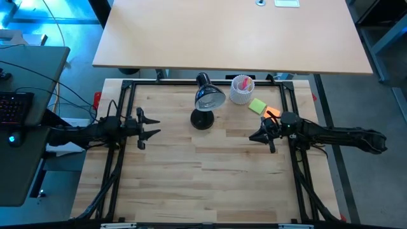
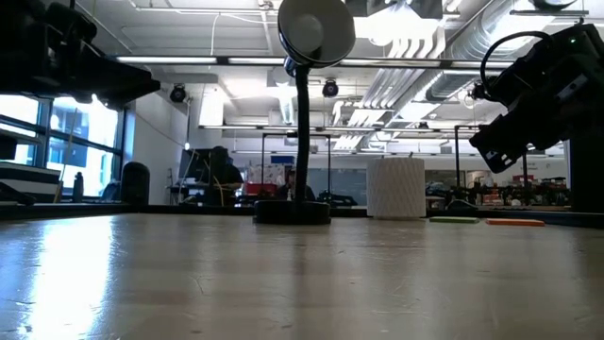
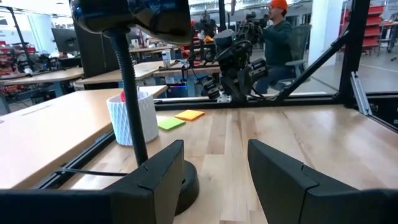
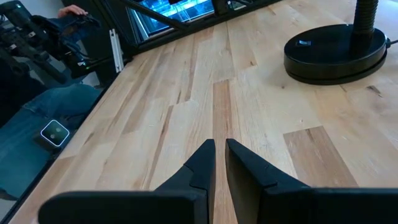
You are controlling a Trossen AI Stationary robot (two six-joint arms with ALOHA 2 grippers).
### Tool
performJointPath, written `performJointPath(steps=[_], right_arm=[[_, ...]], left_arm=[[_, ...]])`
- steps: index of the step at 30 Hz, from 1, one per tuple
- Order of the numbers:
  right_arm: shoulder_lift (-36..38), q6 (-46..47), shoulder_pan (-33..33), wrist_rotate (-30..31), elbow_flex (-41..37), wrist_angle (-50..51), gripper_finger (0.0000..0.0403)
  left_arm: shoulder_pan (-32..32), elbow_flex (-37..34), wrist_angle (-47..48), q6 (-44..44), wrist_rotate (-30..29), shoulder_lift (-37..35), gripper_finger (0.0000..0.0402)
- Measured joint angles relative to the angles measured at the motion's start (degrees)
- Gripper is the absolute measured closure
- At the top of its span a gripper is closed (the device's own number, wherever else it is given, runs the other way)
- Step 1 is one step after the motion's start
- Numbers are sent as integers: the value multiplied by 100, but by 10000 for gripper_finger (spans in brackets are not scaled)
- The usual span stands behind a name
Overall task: Screw lightbulb
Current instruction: Remove the lightbulb from the desk lamp
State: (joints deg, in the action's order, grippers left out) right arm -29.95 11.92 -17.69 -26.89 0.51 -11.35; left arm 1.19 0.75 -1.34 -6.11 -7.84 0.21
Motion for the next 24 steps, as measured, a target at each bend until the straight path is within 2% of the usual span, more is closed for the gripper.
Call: performJointPath(steps=[11,18,24], right_arm=[[24,0,34,1,0,29,371],[1210,0,659,-11,0,653,371],[2102,0,847,-9,0,721,371]], left_arm=[[-288,1,0,-5,-2,-1,229],[-515,0,0,-5,-4,-2,229],[-629,0,0,-4,-4,-2,229]])
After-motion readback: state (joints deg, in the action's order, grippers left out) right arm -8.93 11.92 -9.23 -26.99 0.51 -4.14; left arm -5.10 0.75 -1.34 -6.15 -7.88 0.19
